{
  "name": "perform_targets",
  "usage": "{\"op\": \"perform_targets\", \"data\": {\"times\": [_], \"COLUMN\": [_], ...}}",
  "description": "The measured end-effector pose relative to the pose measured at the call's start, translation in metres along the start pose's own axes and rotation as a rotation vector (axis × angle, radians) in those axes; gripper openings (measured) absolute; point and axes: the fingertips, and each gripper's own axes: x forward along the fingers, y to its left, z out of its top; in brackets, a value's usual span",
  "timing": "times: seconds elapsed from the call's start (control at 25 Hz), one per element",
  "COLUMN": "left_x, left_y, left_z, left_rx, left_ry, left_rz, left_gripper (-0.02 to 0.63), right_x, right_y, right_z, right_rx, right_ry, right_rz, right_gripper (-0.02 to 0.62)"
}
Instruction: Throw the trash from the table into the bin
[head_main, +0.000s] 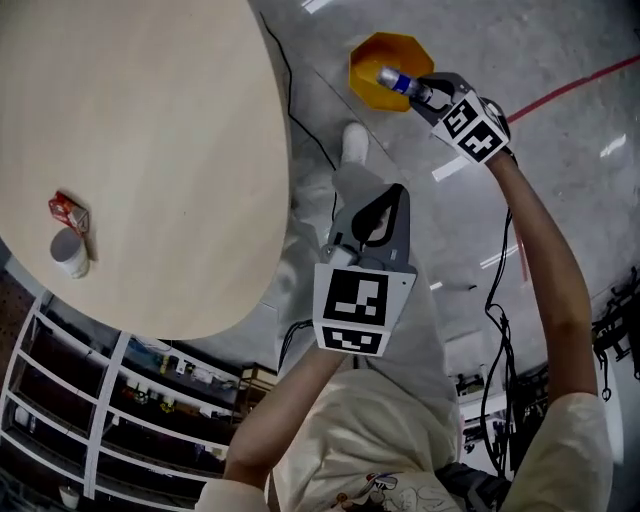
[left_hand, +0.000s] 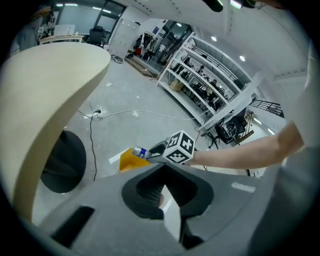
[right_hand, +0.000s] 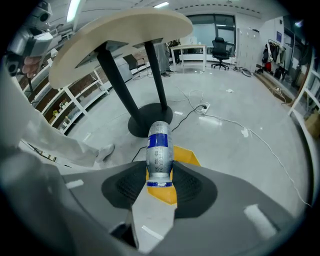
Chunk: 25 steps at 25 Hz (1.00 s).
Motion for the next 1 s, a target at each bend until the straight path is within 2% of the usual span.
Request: {"op": "perform_targets", "data": {"times": [0.16, 0.28, 0.6, 0.72, 0.84, 1.0], "left_x": [0.027, 0.037, 0.07, 0.084, 0.096, 0.102], "left_y": [0.014, 0.018, 0.049, 0.063, 0.081, 0.084], "left_z": [-0.02, -0.025, -0.054, -0.069, -0.081, -0.08], "left_rx": [0.059, 0.076, 0.019, 0.022, 0.019, 0.011], "left_ry": [0.035, 0.031, 0.033, 0.045, 0.055, 0.078], "left_rz": [-0.004, -0.005, 0.019, 0.02, 0.013, -0.015], "left_gripper": [0.003, 0.003, 0.003, 0.003, 0.004, 0.003], "right_x": [0.028, 0.04, 0.089, 0.116, 0.15, 0.163], "right_y": [-0.006, -0.007, -0.014, -0.015, -0.015, -0.019], "right_z": [-0.018, -0.03, -0.057, -0.071, -0.083, -0.092], "right_rx": [0.022, 0.03, 0.013, 0.015, -0.001, -0.019], "right_ry": [0.024, 0.039, 0.105, 0.132, 0.182, 0.248], "right_rz": [-0.013, -0.017, -0.005, 0.008, 0.016, 0.032], "right_gripper": [0.17, 0.17, 0.17, 0.17, 0.17, 0.17]}}
